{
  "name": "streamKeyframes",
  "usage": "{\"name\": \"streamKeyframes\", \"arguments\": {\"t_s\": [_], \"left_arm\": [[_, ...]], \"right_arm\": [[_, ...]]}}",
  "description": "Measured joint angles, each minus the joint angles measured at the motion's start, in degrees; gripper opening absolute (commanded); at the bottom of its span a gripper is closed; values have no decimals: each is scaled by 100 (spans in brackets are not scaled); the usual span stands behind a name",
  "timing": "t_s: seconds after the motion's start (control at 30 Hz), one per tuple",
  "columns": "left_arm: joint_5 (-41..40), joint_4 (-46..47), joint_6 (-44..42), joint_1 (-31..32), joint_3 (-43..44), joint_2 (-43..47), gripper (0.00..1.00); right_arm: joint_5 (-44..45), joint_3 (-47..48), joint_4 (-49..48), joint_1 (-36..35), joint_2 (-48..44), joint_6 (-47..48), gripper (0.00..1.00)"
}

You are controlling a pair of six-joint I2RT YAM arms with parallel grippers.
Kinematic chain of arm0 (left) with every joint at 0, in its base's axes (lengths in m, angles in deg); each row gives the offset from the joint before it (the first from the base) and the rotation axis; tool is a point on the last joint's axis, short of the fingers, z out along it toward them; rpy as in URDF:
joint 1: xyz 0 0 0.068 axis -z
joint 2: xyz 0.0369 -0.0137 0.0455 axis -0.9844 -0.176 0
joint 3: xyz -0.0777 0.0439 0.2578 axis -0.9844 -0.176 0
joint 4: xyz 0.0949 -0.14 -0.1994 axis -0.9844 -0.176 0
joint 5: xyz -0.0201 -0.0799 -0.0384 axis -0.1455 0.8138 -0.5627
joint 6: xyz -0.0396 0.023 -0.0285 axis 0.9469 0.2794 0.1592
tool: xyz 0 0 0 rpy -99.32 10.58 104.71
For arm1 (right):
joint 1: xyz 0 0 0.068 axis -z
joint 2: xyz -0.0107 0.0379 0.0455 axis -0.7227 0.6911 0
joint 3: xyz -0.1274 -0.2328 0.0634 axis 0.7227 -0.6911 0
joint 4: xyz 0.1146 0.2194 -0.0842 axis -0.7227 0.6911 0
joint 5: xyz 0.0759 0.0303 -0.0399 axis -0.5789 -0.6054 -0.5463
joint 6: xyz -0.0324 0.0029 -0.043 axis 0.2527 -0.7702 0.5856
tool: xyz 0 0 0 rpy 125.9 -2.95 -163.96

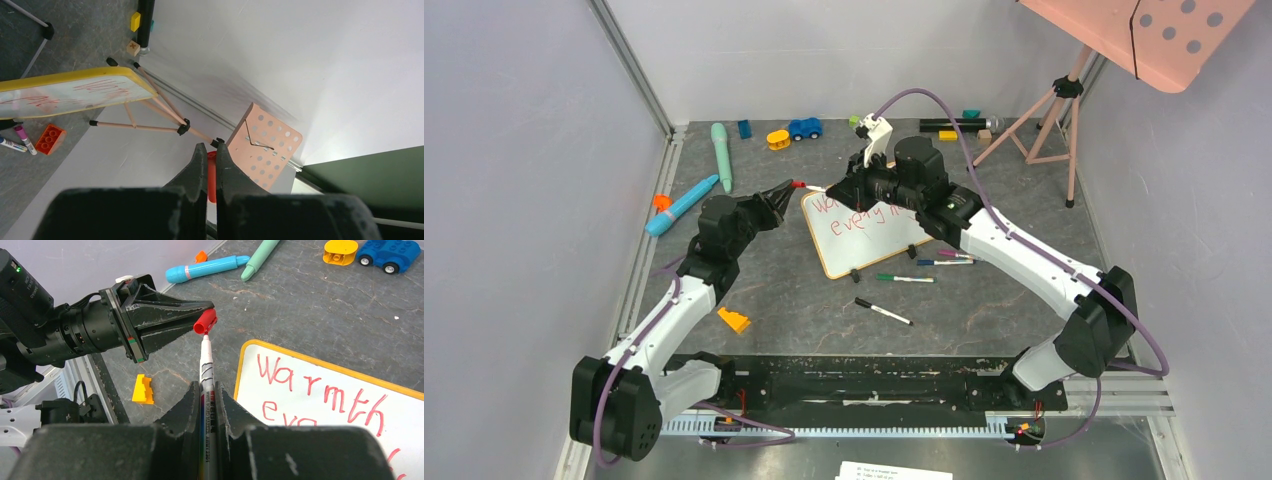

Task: Write a sentence on the whiteboard
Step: Insert the pen cap into the whiteboard marker.

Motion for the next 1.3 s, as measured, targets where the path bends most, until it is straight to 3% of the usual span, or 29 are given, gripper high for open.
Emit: {"name": "streamKeyframes", "arguments": {"t_s": [1.3], "left_arm": [[11,0,2,2,0,-63,2]], "right_arm": [[-31,-66,-96,0,-138,-2,0]]}}
